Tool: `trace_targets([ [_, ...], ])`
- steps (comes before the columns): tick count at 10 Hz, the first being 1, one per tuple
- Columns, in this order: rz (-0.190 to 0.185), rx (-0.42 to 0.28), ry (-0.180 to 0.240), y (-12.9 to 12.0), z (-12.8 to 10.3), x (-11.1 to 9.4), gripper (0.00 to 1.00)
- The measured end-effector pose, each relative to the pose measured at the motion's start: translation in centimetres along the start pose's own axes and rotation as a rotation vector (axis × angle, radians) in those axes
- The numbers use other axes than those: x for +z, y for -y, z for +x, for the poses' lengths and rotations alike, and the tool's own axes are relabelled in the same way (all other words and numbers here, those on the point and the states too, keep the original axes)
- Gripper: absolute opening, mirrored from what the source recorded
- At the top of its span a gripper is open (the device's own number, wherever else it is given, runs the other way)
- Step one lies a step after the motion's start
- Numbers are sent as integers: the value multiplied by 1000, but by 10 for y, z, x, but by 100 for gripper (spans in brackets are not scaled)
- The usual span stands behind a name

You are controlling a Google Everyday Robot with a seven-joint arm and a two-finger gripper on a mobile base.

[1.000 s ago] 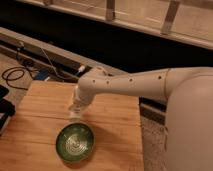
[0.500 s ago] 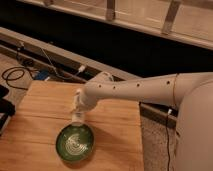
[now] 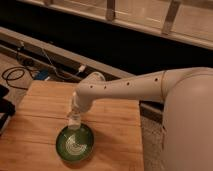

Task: Place the bottle in the ceramic bowl

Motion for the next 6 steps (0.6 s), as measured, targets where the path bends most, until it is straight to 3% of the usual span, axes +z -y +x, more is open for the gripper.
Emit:
trace_targets([
  [3, 21, 65, -36, 15, 54, 3, 0],
  [6, 13, 127, -67, 13, 97, 10, 0],
])
